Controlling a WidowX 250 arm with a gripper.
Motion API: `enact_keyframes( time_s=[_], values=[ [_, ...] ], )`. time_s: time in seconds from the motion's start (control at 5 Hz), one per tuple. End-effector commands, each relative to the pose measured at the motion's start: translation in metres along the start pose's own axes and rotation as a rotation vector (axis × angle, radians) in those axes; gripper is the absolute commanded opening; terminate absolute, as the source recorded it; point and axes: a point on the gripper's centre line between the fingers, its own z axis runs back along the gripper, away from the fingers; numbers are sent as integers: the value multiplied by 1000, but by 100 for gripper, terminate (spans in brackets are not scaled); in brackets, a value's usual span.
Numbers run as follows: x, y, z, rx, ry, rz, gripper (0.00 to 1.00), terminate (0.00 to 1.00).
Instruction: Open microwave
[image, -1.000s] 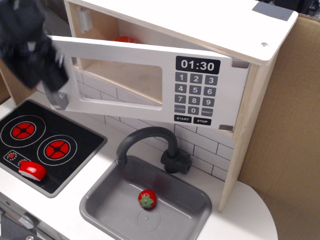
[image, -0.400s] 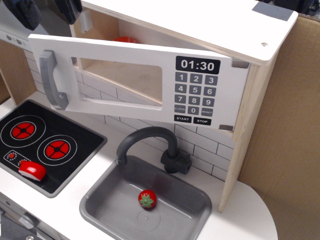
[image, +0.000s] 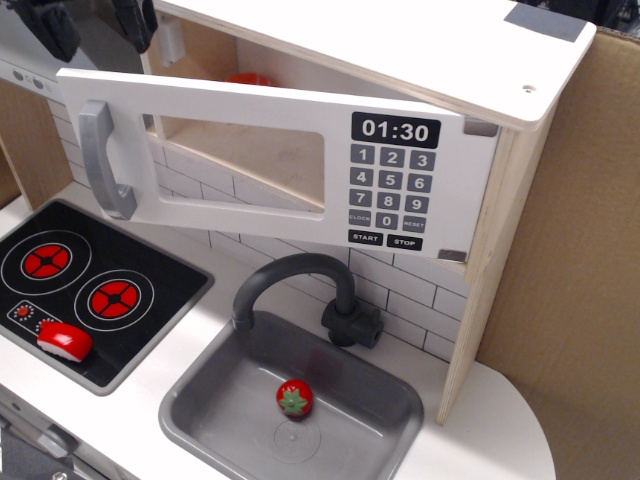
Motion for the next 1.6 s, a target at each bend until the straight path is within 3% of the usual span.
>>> enact_keyframes(
  time_s=[0.0,0.4,1.0,1.4],
  values=[
    [7,3,4,38,27,-23,100,0],
    [-31,-31,-11,66,123,-142,100,0],
    [-106,-97,-36,57,170,-343,100,0],
    [-111,-115,-58,60,151,-324,100,0]
  ],
)
